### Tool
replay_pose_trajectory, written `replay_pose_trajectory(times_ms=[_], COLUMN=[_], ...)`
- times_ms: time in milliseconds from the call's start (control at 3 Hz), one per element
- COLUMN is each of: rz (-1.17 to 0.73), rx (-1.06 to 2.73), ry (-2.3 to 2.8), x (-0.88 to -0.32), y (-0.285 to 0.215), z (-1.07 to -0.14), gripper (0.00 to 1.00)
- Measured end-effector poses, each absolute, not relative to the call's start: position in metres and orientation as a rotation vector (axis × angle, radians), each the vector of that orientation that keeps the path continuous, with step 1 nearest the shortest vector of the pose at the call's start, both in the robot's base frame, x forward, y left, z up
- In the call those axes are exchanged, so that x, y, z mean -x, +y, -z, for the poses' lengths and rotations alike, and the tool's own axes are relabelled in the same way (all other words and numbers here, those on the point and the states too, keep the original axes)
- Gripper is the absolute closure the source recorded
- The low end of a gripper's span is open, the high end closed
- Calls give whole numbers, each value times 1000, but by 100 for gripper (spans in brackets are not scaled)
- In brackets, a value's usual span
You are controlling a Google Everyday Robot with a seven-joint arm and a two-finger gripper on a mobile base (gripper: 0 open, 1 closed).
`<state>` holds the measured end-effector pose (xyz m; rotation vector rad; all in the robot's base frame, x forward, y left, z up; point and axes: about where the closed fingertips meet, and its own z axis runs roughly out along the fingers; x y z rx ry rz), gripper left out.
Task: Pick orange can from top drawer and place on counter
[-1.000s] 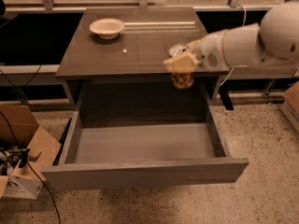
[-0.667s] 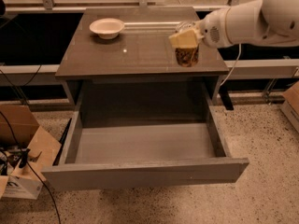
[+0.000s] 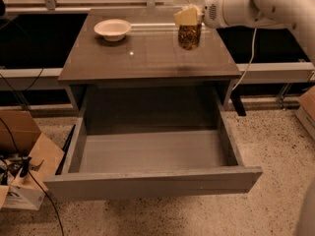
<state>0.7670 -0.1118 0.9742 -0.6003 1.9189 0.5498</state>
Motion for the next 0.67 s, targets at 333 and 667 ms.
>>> replay_pose_trajectory(times_ms=[333,667], rz=[-624,-658], rx=[517,487], ry=[1947,1937], x=[-801,-818], y=[-107,-105], z=[-944,-922], gripper=[100,81])
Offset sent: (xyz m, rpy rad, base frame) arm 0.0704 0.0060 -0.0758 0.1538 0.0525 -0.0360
